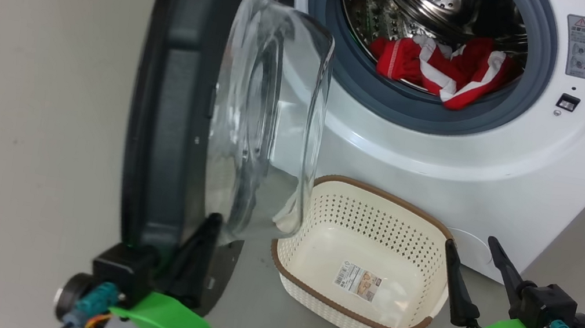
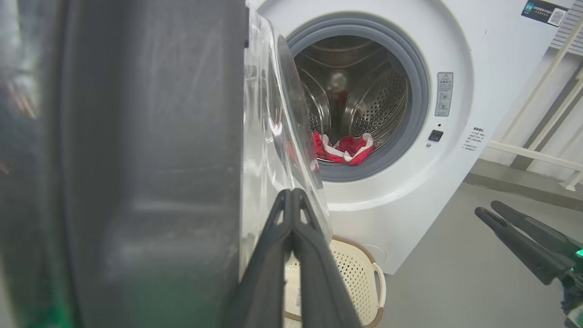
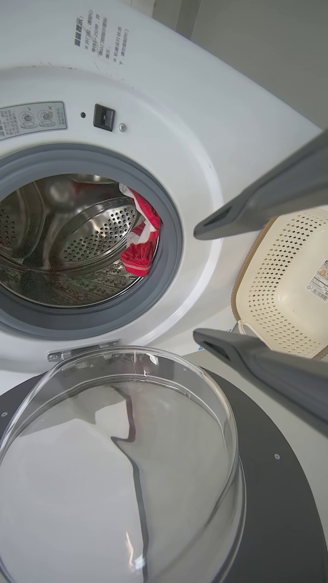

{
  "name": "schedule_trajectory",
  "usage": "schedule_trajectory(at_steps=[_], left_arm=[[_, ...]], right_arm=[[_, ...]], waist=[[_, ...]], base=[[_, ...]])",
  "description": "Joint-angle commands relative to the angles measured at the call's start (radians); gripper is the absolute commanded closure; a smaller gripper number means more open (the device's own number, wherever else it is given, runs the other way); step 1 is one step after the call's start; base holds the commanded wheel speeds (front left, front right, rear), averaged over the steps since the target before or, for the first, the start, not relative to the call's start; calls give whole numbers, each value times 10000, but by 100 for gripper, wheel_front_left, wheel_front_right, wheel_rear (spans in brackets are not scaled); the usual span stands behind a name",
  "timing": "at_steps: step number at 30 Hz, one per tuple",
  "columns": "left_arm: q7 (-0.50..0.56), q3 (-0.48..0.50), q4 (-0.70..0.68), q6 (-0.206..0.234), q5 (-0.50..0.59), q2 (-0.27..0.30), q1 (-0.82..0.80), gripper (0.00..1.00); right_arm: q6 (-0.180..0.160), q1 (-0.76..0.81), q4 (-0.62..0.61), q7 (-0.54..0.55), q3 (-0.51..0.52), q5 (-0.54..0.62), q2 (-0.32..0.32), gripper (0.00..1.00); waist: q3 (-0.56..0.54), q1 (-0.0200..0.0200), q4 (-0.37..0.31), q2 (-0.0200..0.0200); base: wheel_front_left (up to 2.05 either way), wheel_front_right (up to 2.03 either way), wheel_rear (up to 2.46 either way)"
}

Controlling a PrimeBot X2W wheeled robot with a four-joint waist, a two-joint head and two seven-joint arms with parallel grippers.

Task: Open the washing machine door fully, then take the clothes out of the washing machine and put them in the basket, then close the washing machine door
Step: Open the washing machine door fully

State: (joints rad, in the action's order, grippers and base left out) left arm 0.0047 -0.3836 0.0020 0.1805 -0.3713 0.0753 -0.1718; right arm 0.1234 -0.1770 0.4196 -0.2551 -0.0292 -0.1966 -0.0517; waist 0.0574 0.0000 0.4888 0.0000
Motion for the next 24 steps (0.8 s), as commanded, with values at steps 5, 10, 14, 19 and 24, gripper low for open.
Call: schedule_trajectory(at_steps=[5, 10, 14, 19, 24], left_arm=[[-26, 1150, -253, 486, -137, 580, -4, 100], [-183, 1961, 12, 664, -553, 859, 25, 100], [-295, 2391, 334, 740, -760, 1015, -115, 100], [-401, 2981, 740, 785, -1123, 1214, -348, 100], [-777, 3604, 1412, 648, -1536, 1426, -725, 100]], right_arm=[[73, -224, -189, -66, -194, 79, 14, 0], [73, -256, -159, -66, -245, 121, 12, 0], [73, -261, -181, -66, -298, 147, -22, 0], [73, -317, -155, -66, -364, 145, -144, 0], [73, -411, -146, -67, -444, 151, -338, 0]], waist=[[57, 0, 168, 0], [123, 0, 276, 0], [174, 0, 275, 0], [361, 0, 178, 0], [662, 0, 80, 0]], base=[[0, 0, 0], [0, 0, 0], [0, 0, 0], [0, 0, 0], [0, 0, 0]])
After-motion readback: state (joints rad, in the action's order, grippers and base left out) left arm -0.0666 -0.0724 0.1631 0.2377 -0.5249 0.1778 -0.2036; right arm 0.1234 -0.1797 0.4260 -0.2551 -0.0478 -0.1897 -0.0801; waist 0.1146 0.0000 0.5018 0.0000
